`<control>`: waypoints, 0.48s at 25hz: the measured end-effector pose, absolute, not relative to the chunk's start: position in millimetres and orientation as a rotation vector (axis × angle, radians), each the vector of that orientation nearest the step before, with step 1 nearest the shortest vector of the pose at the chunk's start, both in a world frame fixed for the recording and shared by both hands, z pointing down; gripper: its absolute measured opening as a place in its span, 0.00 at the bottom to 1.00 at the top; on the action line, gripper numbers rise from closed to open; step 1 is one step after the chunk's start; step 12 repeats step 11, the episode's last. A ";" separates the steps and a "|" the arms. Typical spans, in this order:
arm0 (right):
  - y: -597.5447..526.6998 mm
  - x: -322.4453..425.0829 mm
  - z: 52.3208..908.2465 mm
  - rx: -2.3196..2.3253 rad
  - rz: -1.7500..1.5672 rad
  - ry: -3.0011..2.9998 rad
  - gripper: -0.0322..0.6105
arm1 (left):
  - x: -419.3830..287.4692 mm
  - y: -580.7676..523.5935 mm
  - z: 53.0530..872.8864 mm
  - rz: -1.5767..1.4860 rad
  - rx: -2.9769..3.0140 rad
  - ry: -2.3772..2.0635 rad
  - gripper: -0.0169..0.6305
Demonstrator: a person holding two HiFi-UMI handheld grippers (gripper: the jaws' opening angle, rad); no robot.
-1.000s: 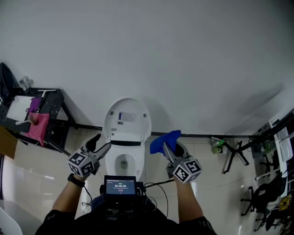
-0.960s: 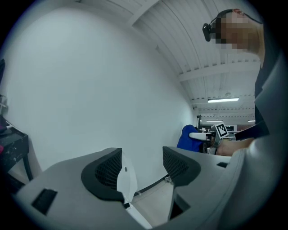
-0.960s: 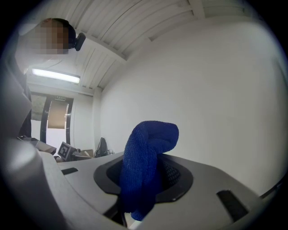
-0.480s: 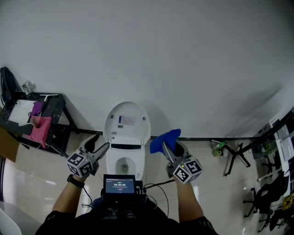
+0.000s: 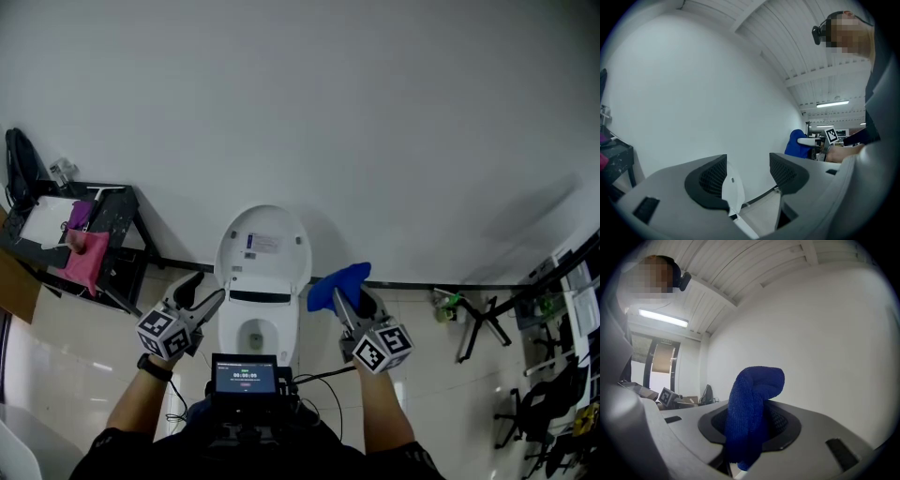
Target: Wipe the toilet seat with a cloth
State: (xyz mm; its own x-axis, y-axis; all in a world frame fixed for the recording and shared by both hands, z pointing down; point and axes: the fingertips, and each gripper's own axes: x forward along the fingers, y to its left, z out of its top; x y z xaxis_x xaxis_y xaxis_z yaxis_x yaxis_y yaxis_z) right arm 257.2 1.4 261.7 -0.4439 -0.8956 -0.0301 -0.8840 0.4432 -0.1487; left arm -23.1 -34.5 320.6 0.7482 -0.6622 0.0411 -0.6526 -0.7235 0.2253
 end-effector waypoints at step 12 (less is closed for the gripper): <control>5.4 247.8 263.5 -1.582 -0.148 2.607 0.27 | -28.0 -32.8 323.3 -0.062 2.723 -1.046 0.45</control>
